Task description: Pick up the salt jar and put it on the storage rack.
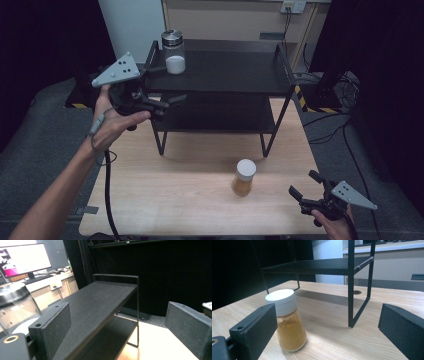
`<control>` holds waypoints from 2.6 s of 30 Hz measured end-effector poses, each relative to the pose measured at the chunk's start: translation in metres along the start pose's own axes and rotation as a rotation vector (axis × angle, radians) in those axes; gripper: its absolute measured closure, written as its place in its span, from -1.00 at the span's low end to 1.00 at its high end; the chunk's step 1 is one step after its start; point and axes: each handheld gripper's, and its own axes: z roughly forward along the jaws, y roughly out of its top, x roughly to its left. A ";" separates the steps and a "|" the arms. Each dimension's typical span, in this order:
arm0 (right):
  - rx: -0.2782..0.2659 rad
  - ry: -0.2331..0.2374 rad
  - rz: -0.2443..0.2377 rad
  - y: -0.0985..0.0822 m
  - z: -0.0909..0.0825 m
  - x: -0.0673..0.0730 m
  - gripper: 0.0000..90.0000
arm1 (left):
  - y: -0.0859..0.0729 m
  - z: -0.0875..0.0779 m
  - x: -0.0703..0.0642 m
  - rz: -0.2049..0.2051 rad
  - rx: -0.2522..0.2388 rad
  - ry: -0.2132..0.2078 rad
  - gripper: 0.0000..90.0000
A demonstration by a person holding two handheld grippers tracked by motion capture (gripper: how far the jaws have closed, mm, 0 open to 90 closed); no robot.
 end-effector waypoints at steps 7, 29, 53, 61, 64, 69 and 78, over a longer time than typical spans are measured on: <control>0.000 -0.003 0.000 0.000 0.000 0.000 -0.95 | -0.031 -0.012 -0.018 0.003 -0.015 0.004 -0.87; 0.002 -0.009 -0.002 0.000 -0.001 0.002 -0.94 | -0.145 -0.024 -0.055 -0.075 0.023 0.104 -0.88; 0.001 -0.009 -0.007 0.000 -0.001 0.002 -0.94 | -0.216 -0.034 -0.079 -0.176 0.103 0.156 -0.89; 0.001 -0.008 -0.011 0.000 -0.002 0.002 -0.94 | -0.223 -0.039 -0.078 -0.186 0.110 0.176 -0.89; 0.000 -0.010 -0.009 0.000 -0.002 0.002 -0.94 | -0.224 -0.040 -0.079 -0.184 0.104 0.196 -0.89; 0.002 -0.010 -0.010 0.000 -0.002 0.003 -0.94 | -0.228 -0.047 -0.075 -0.204 0.082 0.238 -0.91; 0.001 -0.013 -0.009 0.000 -0.002 0.003 -0.94 | -0.235 -0.060 -0.069 -0.207 0.042 0.279 -0.94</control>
